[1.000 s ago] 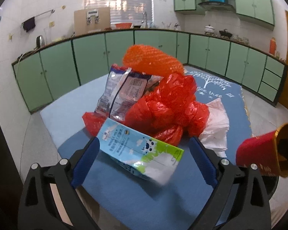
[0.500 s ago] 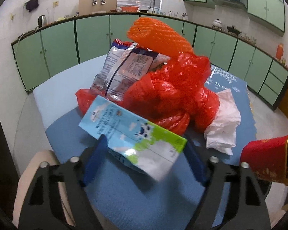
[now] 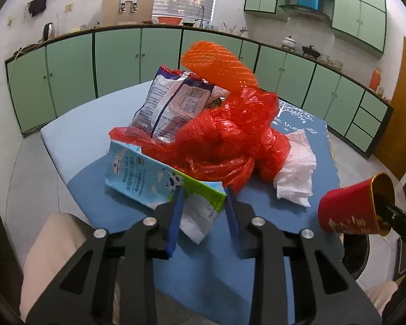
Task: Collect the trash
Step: 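Grasp the milk carton with the left gripper while the right gripper holds the cup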
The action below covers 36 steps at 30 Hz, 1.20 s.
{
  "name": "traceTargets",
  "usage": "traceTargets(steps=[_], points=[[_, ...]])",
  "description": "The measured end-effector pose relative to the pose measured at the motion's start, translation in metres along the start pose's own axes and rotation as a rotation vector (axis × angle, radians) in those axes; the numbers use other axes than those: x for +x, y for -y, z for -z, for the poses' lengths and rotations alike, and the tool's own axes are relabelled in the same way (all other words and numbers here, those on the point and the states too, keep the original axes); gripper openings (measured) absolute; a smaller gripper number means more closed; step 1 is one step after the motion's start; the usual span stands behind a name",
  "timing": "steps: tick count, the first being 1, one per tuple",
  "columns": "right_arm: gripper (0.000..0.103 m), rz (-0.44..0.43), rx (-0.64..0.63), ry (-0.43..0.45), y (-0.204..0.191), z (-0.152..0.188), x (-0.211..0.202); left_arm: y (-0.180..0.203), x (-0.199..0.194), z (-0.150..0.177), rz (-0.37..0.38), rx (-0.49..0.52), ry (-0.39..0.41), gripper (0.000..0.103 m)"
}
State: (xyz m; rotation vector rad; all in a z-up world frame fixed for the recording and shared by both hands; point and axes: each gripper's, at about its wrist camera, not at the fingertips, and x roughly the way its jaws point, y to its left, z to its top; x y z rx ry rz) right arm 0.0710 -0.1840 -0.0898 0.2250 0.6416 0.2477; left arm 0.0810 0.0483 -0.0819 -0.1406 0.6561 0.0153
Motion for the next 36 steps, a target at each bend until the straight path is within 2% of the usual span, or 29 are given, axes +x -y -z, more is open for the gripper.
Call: traceTargets(steps=[6, 13, 18, 22, 29, 33, 36], points=[[0.007, 0.001, 0.0, 0.0, 0.0, 0.0, 0.0, -0.004, -0.005, -0.002, 0.005, 0.009, 0.028, 0.016], [0.007, -0.005, -0.003, 0.006, -0.003, 0.0, -0.001, -0.014, -0.021, -0.003, 0.002, 0.002, 0.072, 0.014], [0.007, -0.023, -0.016, 0.028, -0.008, -0.003, -0.008, -0.024, -0.045, -0.011, -0.018, 0.0, 0.167, 0.01], [0.007, -0.024, -0.029, 0.043, -0.013, -0.01, -0.014, -0.028, -0.06, -0.02, -0.003, -0.01, 0.219, 0.008], [0.007, -0.025, -0.034, 0.046, -0.015, -0.014, -0.017, -0.027, -0.058, -0.019, 0.017, -0.001, 0.218, 0.007], [0.007, -0.029, -0.024, 0.034, -0.017, -0.011, -0.015, -0.013, -0.038, -0.016, 0.061, 0.031, 0.196, 0.007], [0.007, -0.028, -0.026, 0.032, -0.016, -0.01, -0.016, -0.002, -0.039, -0.016, 0.091, 0.048, 0.199, 0.007]])
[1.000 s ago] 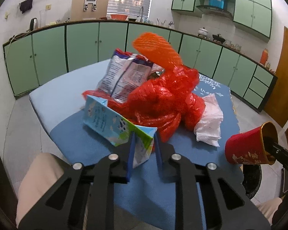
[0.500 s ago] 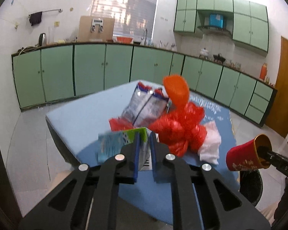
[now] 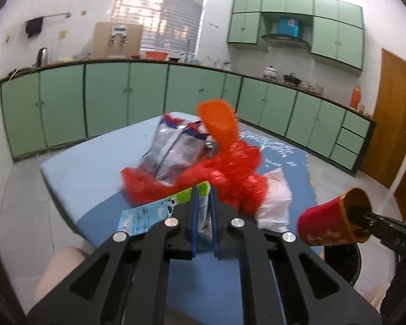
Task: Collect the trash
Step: 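Grasp the milk carton with the left gripper while the right gripper holds the cup, then carry both items to the black bin and open both grippers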
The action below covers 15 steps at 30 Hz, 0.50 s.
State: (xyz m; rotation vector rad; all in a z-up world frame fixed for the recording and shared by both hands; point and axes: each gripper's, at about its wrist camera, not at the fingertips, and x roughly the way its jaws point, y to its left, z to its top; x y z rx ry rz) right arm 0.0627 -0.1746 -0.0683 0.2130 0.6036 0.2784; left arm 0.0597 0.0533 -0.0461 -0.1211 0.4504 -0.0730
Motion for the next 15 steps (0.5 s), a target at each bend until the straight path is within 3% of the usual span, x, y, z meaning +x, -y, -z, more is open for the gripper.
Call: traceTargets(steps=[10, 15], points=[[0.007, 0.023, 0.012, 0.033, 0.01, -0.006, -0.01, 0.013, -0.025, -0.017, 0.081, -0.002, 0.063, 0.006], [0.007, 0.051, 0.022, 0.066, 0.02, -0.013, -0.024, 0.031, -0.04, -0.031, 0.165, 0.007, 0.108, 0.006]])
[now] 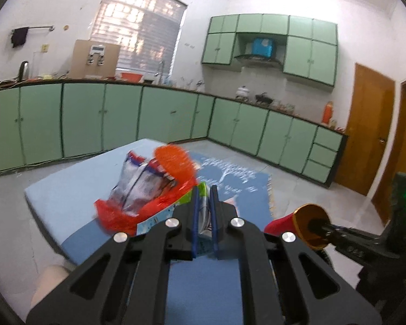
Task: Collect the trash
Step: 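Carry both items to the black bin and open both grippers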
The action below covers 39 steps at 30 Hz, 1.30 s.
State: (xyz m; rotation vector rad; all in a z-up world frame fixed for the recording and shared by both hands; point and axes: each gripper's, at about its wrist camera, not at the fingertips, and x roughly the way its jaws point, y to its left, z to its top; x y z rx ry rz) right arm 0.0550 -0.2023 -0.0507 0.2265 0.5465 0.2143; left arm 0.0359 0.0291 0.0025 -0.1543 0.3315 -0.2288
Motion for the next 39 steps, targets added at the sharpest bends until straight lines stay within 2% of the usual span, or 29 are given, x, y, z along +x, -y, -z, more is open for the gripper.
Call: traceTargets(steps=[3, 8, 13, 16, 19, 25, 28, 29, 31, 32, 33, 35, 37, 39], points=[[0.007, 0.036, 0.012, 0.018, 0.014, -0.005, -0.009, 0.017, 0.008, -0.006, 0.064, 0.0, 0.005, 0.006], [0.007, 0.144, 0.067, 0.05, 0.065, -0.009, -0.032, 0.065, 0.034, -0.011, 0.199, 0.005, 0.01, 0.006], [0.007, 0.263, 0.126, 0.052, 0.13, -0.007, -0.046, 0.133, 0.09, 0.003, 0.355, 0.01, -0.064, 0.006], [0.007, 0.311, 0.166, 0.033, 0.165, -0.002, -0.041, 0.169, 0.13, 0.02, 0.407, 0.013, -0.133, 0.006], [0.007, 0.357, 0.199, 0.003, 0.196, 0.006, -0.028, 0.2, 0.169, 0.042, 0.446, 0.028, -0.2, 0.006], [0.007, 0.404, 0.299, -0.07, 0.252, 0.028, 0.009, 0.24, 0.238, 0.093, 0.469, 0.07, -0.33, 0.007], [0.013, 0.402, 0.359, -0.129, 0.279, 0.041, 0.029, 0.247, 0.272, 0.113, 0.493, 0.07, -0.419, 0.007], [0.02, 0.405, 0.369, -0.142, 0.284, 0.044, 0.033, 0.25, 0.284, 0.12, 0.496, 0.067, -0.452, 0.008], [0.023, 0.419, 0.386, -0.164, 0.295, 0.052, 0.039, 0.257, 0.302, 0.13, 0.507, 0.06, -0.504, 0.009], [0.023, 0.422, 0.394, -0.166, 0.297, 0.053, 0.038, 0.257, 0.306, 0.132, 0.503, 0.065, -0.518, 0.012], [0.024, 0.426, 0.404, -0.161, 0.301, 0.054, 0.037, 0.256, 0.311, 0.133, 0.506, 0.065, -0.526, 0.022], [0.029, 0.436, 0.416, -0.142, 0.302, 0.054, 0.031, 0.254, 0.313, 0.132, 0.504, 0.064, -0.518, 0.034], [0.031, 0.445, 0.414, -0.123, 0.299, 0.05, 0.026, 0.247, 0.311, 0.124, 0.511, 0.045, -0.51, 0.034], [0.04, 0.444, 0.408, -0.109, 0.293, 0.044, 0.022, 0.239, 0.297, 0.11, 0.511, 0.035, -0.482, 0.037]])
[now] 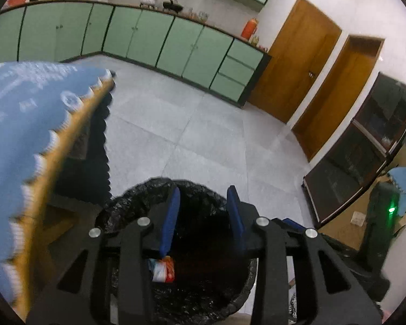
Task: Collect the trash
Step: 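Carry both items to the black bin and open both grippers, then grasp the orange foam net with the left gripper while the right grasps tissue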
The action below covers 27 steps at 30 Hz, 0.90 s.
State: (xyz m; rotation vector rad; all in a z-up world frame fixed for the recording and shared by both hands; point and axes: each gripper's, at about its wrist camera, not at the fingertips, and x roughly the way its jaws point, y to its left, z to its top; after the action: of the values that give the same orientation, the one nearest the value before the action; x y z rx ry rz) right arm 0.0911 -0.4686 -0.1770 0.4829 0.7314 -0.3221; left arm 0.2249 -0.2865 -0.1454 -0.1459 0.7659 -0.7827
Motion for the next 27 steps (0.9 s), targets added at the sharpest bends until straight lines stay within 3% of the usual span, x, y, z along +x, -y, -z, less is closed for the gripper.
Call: traceTargets(steps=[2, 5, 9, 17, 21, 26, 27], points=[[0.05, -0.009, -0.029, 0.027, -0.018, -0.003, -0.013, 0.002, -0.042, -0.006, -0.022, 0.038, 0.074, 0.044], [0.066, -0.034, -0.103, 0.084, -0.058, -0.001, -0.039, -0.005, -0.106, -0.009, -0.118, 0.092, 0.182, 0.057], [0.084, -0.121, -0.193, 0.135, -0.127, 0.009, -0.067, -0.043, -0.189, 0.002, -0.319, 0.11, 0.273, 0.071], [0.087, -0.293, -0.334, 0.135, -0.255, 0.044, -0.073, -0.125, -0.301, 0.023, -0.636, 0.035, 0.317, 0.074], [0.083, -0.354, -0.361, 0.099, -0.297, 0.061, -0.067, -0.142, -0.331, 0.021, -0.677, 0.003, 0.341, 0.074], [0.078, -0.364, -0.404, 0.111, -0.329, 0.067, -0.067, -0.141, -0.347, 0.003, -0.636, 0.001, 0.394, 0.074], [0.076, -0.357, -0.4, 0.114, -0.329, 0.065, -0.066, -0.14, -0.343, 0.001, -0.627, 0.006, 0.397, 0.069]])
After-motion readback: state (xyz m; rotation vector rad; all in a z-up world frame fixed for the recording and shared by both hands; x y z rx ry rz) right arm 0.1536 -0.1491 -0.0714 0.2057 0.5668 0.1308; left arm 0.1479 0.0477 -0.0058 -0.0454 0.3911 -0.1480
